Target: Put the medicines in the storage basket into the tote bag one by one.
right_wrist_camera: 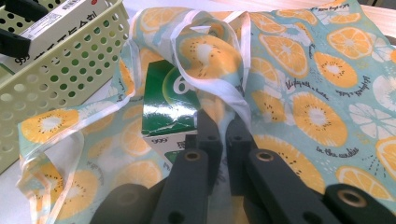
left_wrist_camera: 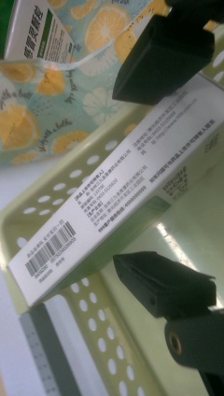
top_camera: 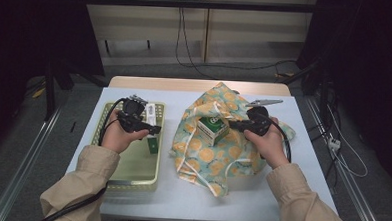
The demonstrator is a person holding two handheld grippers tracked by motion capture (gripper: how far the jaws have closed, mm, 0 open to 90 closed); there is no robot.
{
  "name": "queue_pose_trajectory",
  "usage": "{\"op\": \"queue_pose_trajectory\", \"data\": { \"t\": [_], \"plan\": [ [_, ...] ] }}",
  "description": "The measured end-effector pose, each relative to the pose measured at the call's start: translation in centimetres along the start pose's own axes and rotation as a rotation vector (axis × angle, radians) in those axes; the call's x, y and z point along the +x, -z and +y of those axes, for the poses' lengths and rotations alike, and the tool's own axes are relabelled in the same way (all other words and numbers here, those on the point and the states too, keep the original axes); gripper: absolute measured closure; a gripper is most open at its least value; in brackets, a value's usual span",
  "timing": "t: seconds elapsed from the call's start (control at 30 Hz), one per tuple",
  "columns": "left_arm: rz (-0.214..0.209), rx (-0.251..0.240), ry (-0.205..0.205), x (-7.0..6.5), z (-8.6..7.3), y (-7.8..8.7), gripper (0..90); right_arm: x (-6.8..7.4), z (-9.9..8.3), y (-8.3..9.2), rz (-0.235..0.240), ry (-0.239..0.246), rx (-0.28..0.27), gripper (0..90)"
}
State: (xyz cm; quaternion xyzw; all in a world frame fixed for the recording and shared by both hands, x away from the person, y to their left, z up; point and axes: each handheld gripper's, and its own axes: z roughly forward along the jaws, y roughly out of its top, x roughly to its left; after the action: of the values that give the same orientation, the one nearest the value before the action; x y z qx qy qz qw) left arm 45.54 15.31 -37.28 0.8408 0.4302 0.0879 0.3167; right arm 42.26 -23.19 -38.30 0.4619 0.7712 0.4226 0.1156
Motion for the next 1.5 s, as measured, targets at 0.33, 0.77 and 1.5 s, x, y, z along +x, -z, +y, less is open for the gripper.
{"op": "queue_pose_trajectory", "data": {
  "t": [0.33,0.77,1.5],
  "plan": [
    [0.009,0.059,0.049,1.2,-0.9,0.1,48.5,-0.2,-0.2,0.1,-0.004,0.0,0.001,88.7],
    [0.034,0.021,0.196,2.2,-1.3,1.2,62.6,-0.3,-0.5,-0.1,-0.005,-0.002,0.002,88.7],
    [-0.051,-0.141,0.027,-1.5,2.8,8.2,62.8,-0.3,-0.4,0.0,-0.001,-0.009,-0.007,88.7]
  ]
}}
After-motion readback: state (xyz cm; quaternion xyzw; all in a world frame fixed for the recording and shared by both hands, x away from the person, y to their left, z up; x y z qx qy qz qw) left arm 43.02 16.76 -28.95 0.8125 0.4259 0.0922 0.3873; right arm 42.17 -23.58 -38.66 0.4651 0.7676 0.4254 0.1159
